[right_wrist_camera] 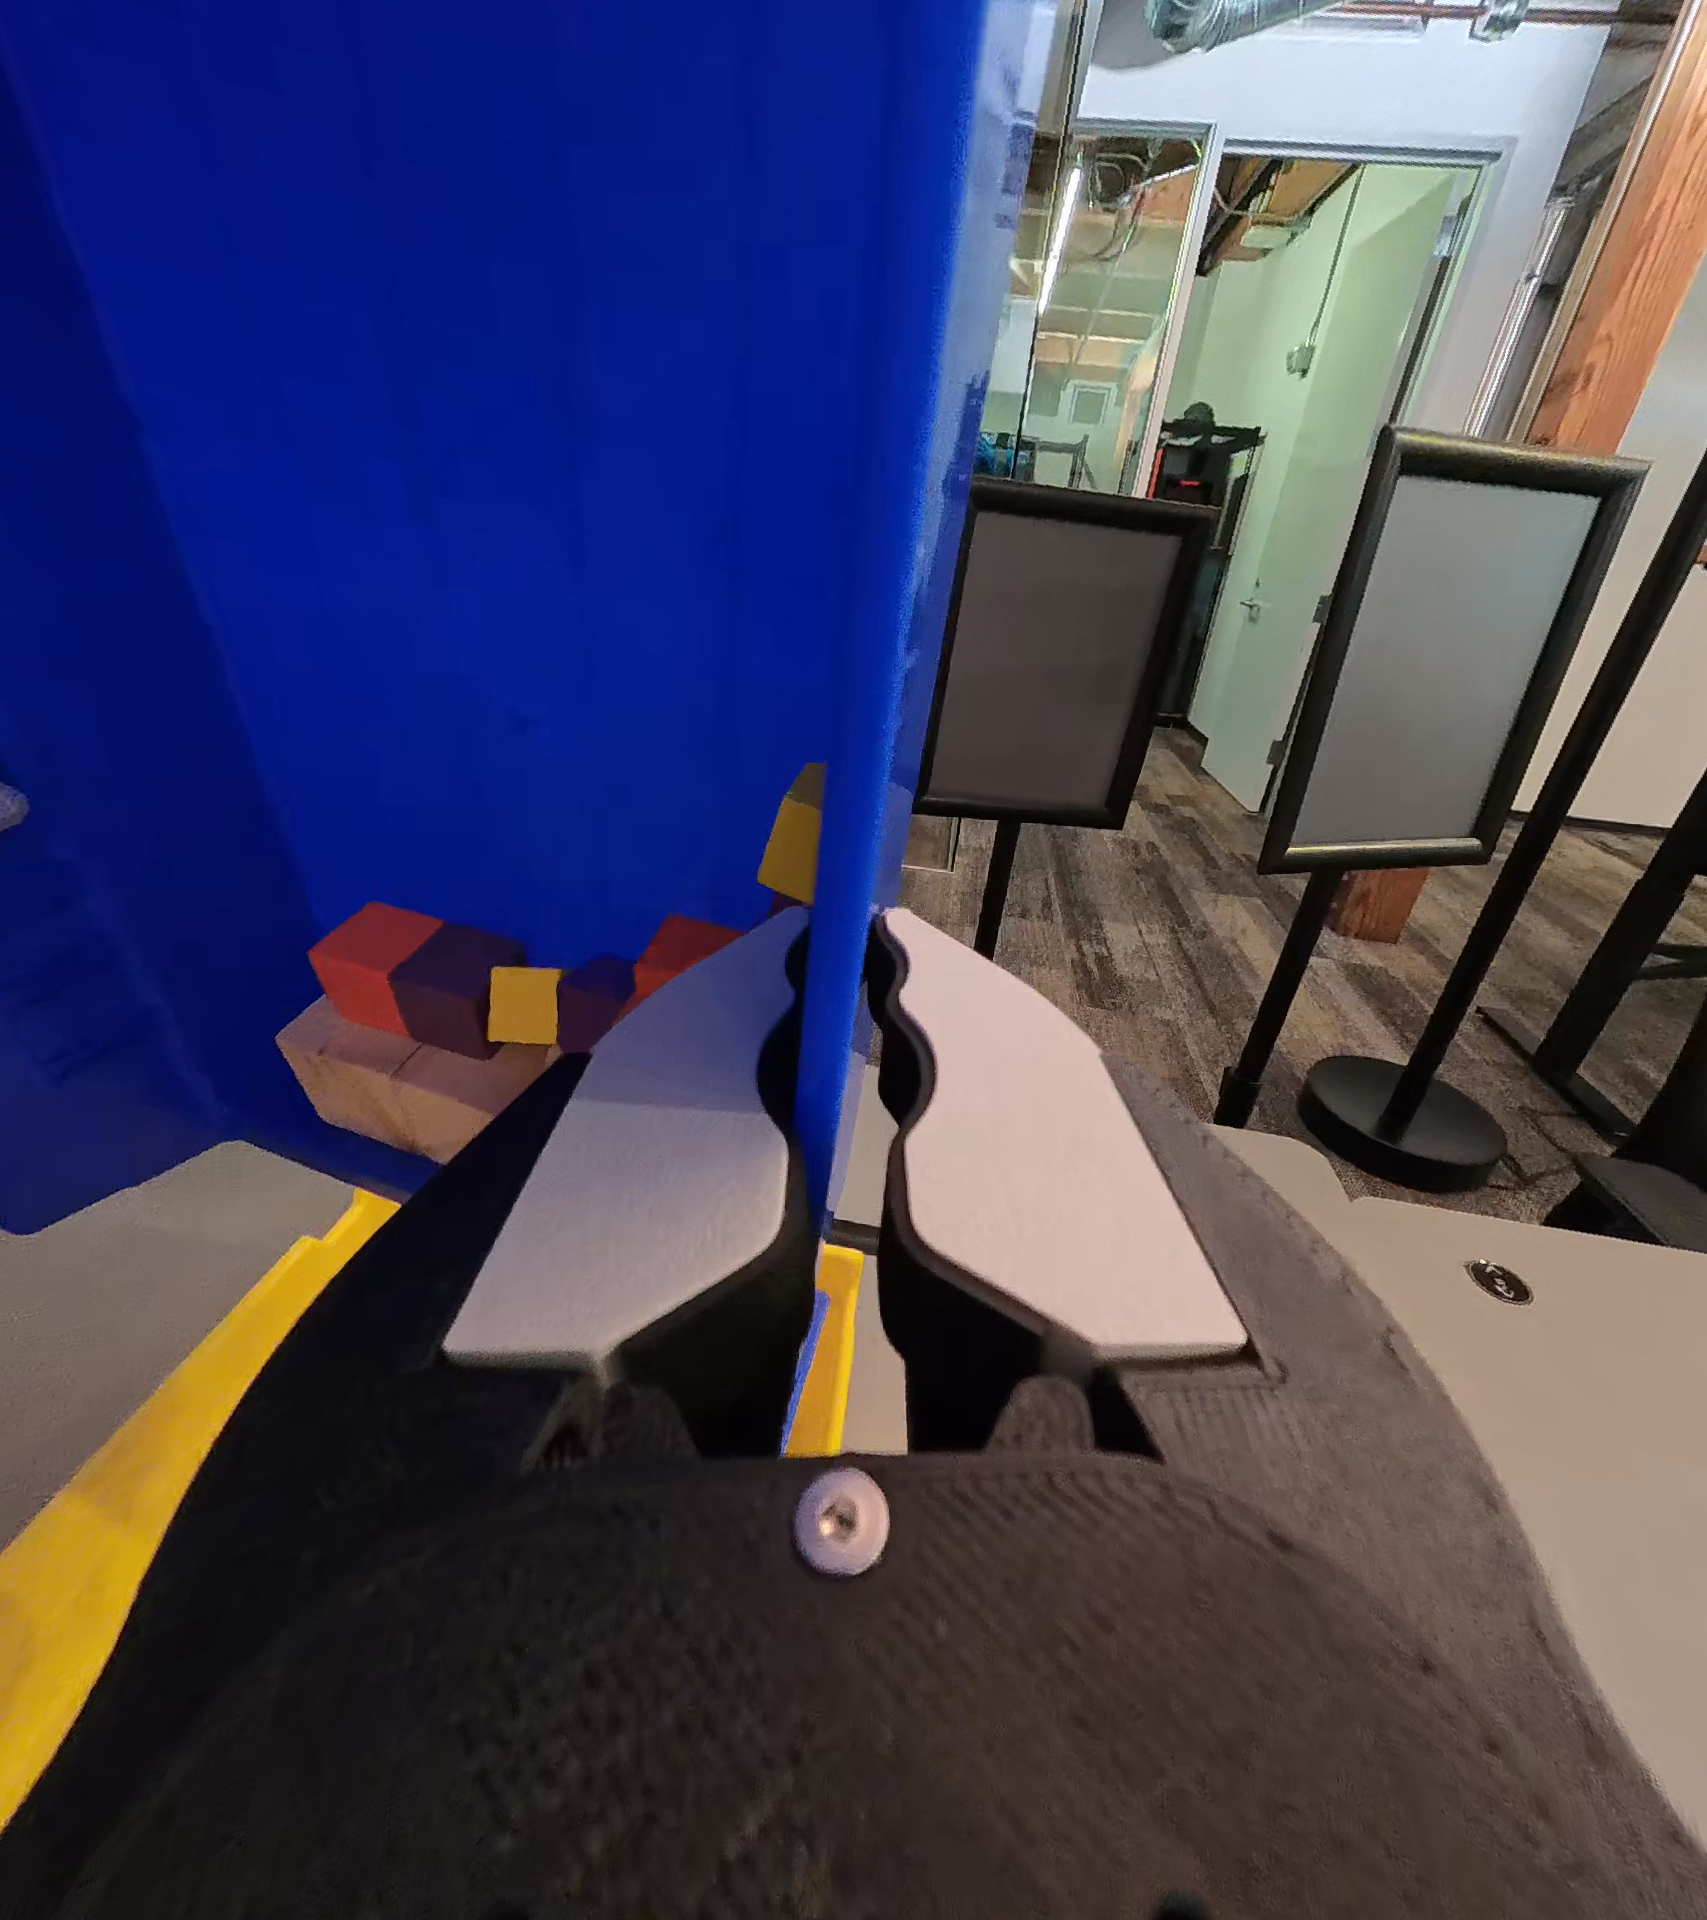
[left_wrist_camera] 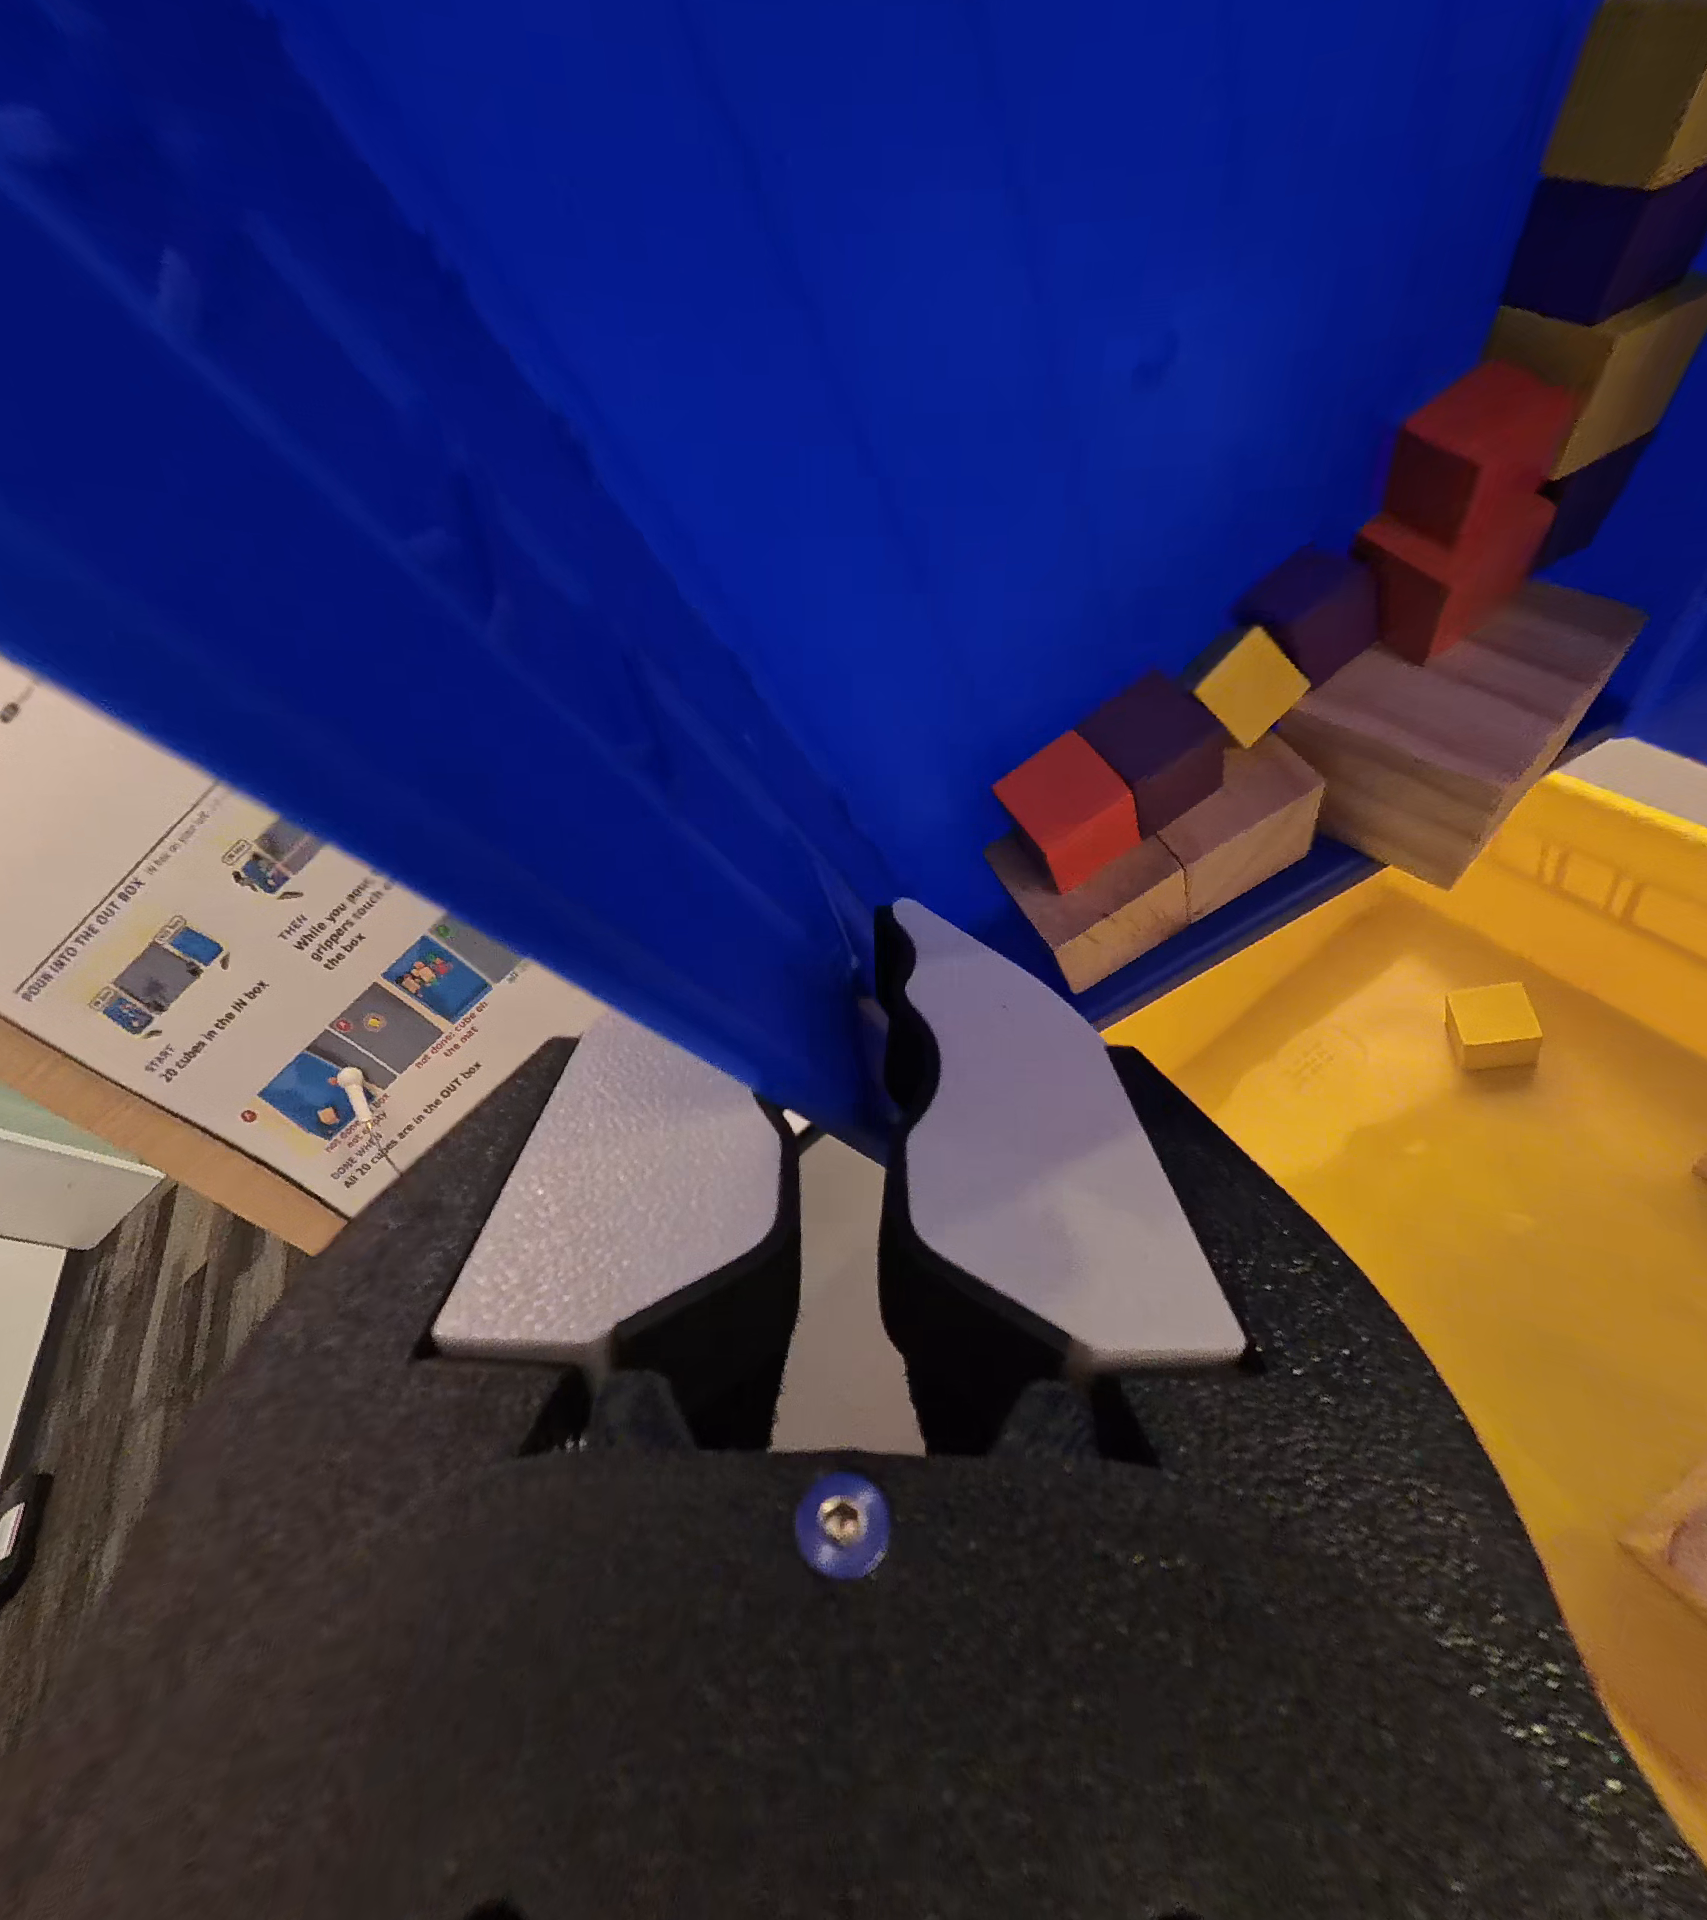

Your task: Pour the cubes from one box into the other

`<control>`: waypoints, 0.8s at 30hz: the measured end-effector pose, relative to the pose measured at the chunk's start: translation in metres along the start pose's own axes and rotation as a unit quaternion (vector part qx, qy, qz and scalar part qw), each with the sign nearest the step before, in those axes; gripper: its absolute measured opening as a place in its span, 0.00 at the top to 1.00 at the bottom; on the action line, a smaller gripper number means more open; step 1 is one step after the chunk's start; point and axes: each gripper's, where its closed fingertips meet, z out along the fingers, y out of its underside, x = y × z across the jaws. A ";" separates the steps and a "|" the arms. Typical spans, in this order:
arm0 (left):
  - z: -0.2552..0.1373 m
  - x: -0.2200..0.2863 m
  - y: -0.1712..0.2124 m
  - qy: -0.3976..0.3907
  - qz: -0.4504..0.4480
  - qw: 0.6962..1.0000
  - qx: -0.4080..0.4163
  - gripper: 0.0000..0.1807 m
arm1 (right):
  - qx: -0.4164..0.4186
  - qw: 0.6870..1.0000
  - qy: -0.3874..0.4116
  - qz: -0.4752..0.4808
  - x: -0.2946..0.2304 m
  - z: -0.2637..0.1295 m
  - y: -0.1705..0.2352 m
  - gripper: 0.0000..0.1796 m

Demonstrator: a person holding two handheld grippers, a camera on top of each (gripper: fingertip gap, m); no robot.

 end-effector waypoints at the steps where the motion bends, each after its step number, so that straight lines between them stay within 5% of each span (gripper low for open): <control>1: 0.003 0.000 0.002 0.001 0.000 1.000 -0.007 0.94 | -0.004 1.000 -0.001 0.001 0.000 0.003 0.005 0.96; 12: 0.015 0.006 0.020 0.019 -0.011 0.999 -0.032 0.94 | -0.042 0.999 -0.008 -0.013 -0.004 0.011 0.017 0.96; 24: 0.013 0.006 0.020 0.014 -0.012 1.000 -0.004 0.94 | 0.006 1.000 -0.013 -0.017 -0.004 0.011 0.014 0.96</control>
